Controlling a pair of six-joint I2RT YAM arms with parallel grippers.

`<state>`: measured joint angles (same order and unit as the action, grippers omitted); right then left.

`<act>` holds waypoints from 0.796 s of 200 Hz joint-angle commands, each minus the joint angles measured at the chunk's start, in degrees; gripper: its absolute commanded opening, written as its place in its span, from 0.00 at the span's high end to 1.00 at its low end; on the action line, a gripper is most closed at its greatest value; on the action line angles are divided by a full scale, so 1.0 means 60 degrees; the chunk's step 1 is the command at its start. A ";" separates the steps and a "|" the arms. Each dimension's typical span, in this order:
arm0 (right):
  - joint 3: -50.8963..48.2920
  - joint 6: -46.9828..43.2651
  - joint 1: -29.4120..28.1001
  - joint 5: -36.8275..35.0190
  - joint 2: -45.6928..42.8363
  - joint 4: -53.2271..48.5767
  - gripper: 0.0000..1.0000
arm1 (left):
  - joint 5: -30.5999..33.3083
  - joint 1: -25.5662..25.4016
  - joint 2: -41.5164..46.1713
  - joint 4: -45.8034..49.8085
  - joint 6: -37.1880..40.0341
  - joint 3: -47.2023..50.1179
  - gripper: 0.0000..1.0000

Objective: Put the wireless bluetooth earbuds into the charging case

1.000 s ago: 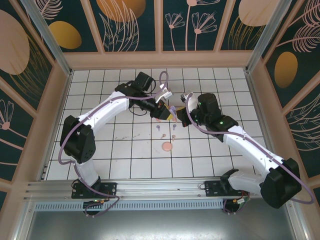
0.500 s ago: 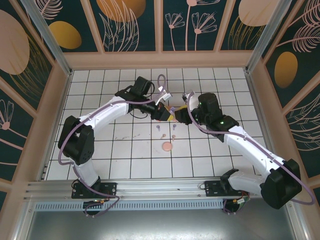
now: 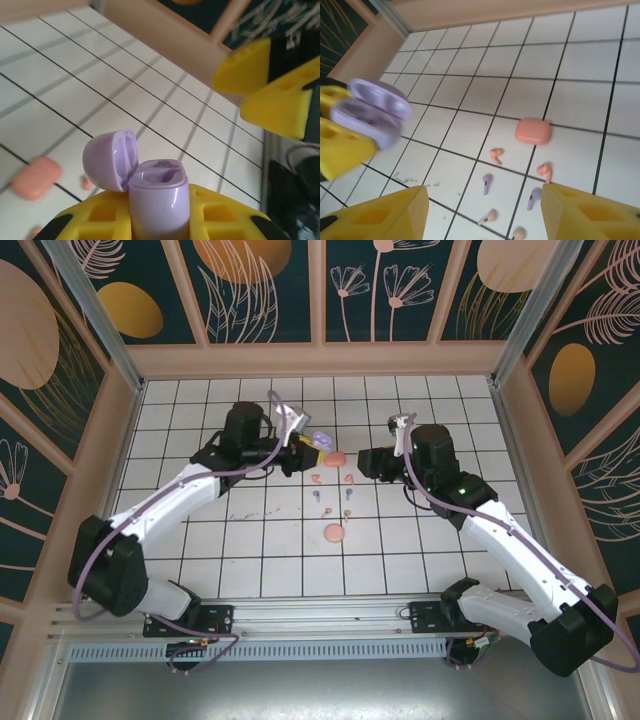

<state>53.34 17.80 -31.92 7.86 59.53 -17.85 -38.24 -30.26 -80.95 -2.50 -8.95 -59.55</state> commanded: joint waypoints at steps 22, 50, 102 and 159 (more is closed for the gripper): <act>0.0068 0.1978 -0.0109 -0.0442 0.0375 -0.0732 0.39 | 0.2375 -0.0005 0.1485 -0.2995 -0.0499 0.1567 1.00; -0.0037 0.2582 -0.0585 -0.0676 0.1109 -0.0649 0.39 | 0.2891 -0.0007 0.1994 -0.4642 -0.0061 0.2846 1.00; 0.0677 0.2771 -0.1768 -0.1241 0.3270 -0.0610 0.39 | 0.4196 -0.0007 0.2588 -0.8888 0.0140 0.5430 1.00; 0.2220 0.2689 -0.2148 -0.1493 0.5403 -0.1136 0.42 | 0.4915 -0.0008 0.2756 -1.0682 -0.0018 0.6503 1.00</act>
<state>61.60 33.58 -44.16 1.08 88.16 -21.76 -11.25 -30.30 -65.17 -54.30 -8.86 -22.85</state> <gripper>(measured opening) 0.584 0.227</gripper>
